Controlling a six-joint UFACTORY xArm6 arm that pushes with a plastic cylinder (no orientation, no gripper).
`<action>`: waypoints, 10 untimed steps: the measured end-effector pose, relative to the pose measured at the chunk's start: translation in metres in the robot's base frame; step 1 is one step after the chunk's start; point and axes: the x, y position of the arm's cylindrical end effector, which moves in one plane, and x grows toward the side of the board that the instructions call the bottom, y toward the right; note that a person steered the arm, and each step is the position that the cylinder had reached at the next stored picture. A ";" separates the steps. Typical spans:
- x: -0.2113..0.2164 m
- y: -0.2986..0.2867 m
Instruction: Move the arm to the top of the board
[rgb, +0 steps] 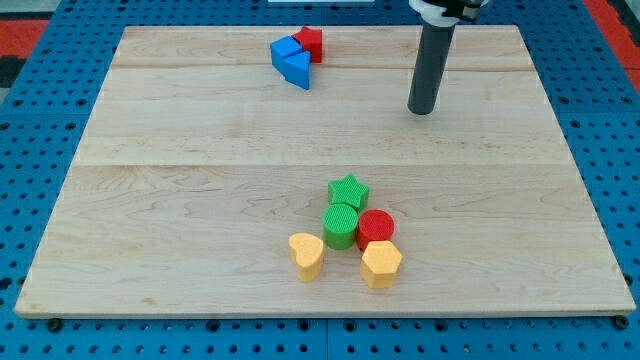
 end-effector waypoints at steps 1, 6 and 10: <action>0.007 0.000; -0.017 0.001; -0.158 -0.062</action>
